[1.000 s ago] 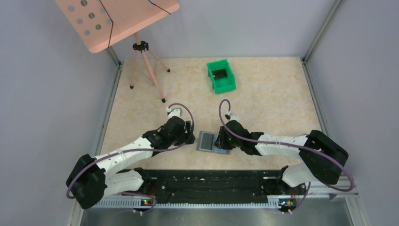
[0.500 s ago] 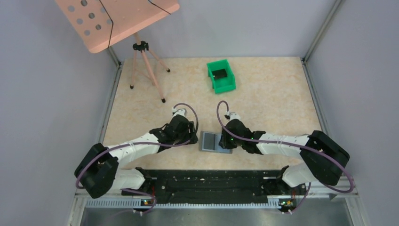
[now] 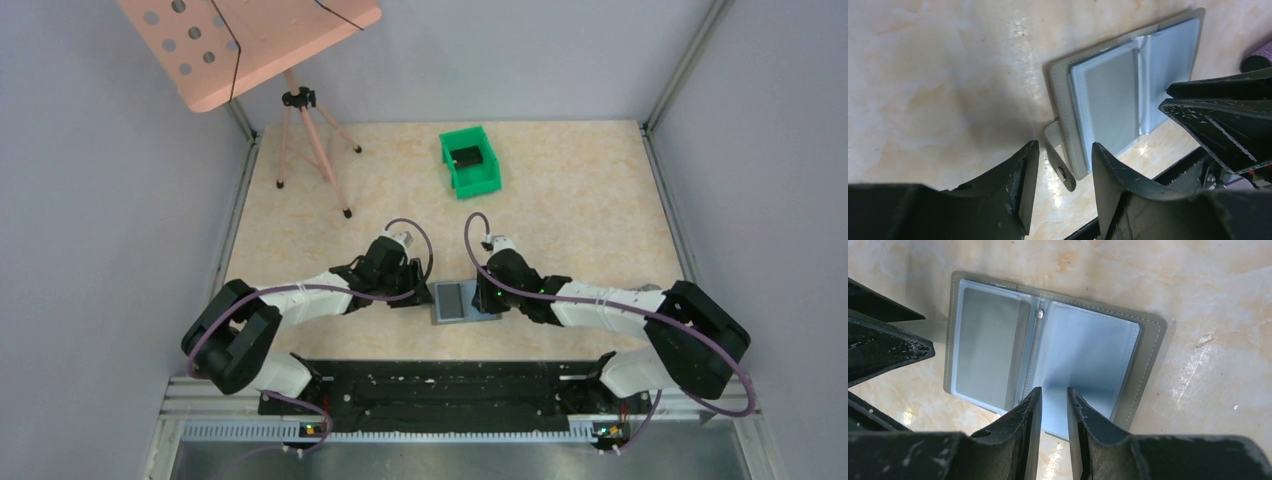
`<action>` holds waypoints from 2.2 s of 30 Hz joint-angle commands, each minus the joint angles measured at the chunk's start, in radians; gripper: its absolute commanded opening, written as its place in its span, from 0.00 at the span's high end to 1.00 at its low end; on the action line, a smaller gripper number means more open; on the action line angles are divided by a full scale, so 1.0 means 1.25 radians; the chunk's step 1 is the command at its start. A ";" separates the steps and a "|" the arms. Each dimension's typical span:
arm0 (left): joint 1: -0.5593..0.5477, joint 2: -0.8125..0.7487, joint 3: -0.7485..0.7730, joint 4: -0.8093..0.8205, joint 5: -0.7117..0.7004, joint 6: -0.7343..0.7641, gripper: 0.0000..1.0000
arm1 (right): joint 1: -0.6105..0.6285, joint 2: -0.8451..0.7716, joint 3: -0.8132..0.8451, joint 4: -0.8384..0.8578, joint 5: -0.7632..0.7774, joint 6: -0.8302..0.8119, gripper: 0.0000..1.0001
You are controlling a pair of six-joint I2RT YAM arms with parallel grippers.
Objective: Take the credit cards out of the card holder
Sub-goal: Remove the credit card from the card holder.
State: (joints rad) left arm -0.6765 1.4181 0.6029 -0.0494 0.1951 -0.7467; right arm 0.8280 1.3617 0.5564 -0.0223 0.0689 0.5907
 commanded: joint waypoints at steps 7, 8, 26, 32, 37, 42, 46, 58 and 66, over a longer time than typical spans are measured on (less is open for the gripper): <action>0.002 0.015 0.016 0.098 0.112 -0.009 0.85 | -0.006 -0.084 0.022 0.002 -0.046 0.071 0.67; 0.002 0.014 0.015 0.102 0.119 -0.011 0.89 | -0.002 -0.094 0.023 0.009 -0.043 0.089 0.64; 0.003 -0.058 -0.024 0.135 0.161 -0.033 1.00 | 0.147 0.039 0.164 -0.137 0.209 0.150 0.35; 0.002 -0.066 -0.033 0.136 0.164 -0.034 1.00 | 0.157 0.076 0.176 -0.127 0.203 0.153 0.41; 0.003 -0.068 -0.034 0.135 0.163 -0.032 1.00 | 0.158 0.078 0.176 -0.137 0.209 0.153 0.56; 0.003 -0.068 -0.032 0.129 0.161 -0.028 1.00 | 0.158 0.063 0.177 -0.148 0.215 0.152 0.61; 0.002 -0.071 -0.032 0.119 0.156 -0.022 1.00 | 0.157 0.052 0.178 -0.156 0.218 0.151 0.59; 0.003 -0.084 -0.037 0.105 0.146 -0.016 1.00 | 0.158 0.032 0.166 -0.129 0.173 0.152 0.57; 0.003 -0.082 -0.037 0.105 0.142 -0.014 1.00 | 0.158 0.010 0.158 -0.144 0.187 0.153 0.57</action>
State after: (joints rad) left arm -0.6758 1.3434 0.5617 0.0639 0.3771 -0.7826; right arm 1.0138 1.4132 0.7410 -0.2043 0.2840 0.7807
